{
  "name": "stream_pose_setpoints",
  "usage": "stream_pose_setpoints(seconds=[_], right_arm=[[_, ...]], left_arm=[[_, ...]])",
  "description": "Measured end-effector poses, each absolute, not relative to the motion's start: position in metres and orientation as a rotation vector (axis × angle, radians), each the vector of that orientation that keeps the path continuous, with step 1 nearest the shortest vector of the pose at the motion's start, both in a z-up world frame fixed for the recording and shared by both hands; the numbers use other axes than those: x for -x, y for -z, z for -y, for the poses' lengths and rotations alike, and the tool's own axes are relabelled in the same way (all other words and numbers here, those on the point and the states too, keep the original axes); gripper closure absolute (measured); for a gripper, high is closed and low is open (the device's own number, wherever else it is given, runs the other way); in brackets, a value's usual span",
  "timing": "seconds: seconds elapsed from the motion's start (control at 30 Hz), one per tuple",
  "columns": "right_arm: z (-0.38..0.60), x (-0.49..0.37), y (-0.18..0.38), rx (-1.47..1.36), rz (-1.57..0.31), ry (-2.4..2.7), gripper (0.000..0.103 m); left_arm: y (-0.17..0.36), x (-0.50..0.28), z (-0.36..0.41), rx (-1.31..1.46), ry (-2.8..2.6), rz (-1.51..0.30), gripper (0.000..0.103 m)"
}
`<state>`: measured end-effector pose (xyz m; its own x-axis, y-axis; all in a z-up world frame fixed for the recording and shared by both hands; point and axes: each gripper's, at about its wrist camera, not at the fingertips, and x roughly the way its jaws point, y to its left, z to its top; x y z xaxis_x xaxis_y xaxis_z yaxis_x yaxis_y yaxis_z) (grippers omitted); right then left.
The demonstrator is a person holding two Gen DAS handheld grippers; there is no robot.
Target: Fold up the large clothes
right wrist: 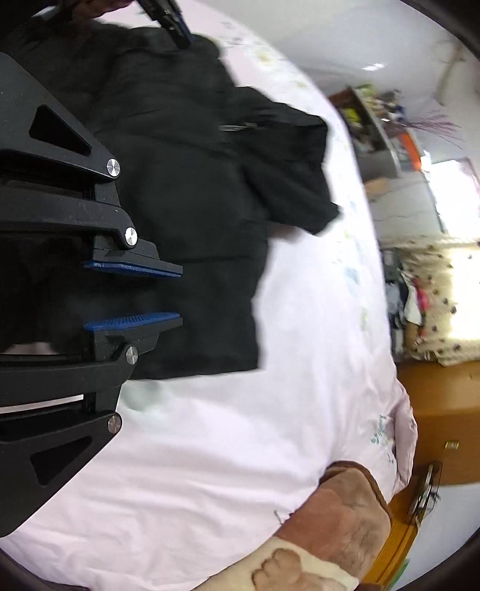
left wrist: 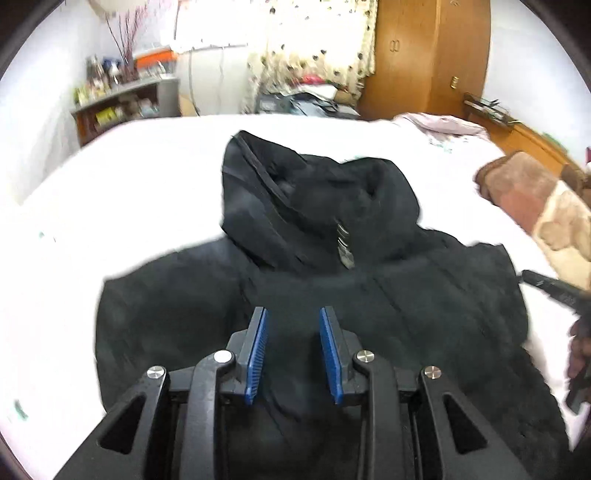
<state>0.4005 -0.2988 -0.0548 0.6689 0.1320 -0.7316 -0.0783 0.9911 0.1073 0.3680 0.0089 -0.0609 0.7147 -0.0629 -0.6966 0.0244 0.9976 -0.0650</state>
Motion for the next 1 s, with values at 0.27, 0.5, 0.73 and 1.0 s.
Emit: stream_pose_setpoints(seconds=[0.27, 0.5, 0.73, 1.0], right_arm=[[0.292, -0.467, 0.109, -0.021, -0.968, -0.069, 0.083], [0.296, -0.436, 0.071, -0.032, -0.897, -0.088, 0.083], [0.303, -0.368, 0.071, -0.068, -0.887, -0.167, 0.083], [0.308, -0.376, 0.097, -0.088, -0.961, -0.124, 0.083]], left_arm=[[0.126, -0.405, -0.019, 0.034, -0.035, -0.880, 0.072], [0.078, -0.382, -0.035, 0.049, -0.008, -0.816, 0.073], [0.098, -0.335, -0.091, 0.073, -0.116, -0.839, 0.073], [0.113, -0.341, -0.090, 0.073, -0.115, -0.871, 0.073]])
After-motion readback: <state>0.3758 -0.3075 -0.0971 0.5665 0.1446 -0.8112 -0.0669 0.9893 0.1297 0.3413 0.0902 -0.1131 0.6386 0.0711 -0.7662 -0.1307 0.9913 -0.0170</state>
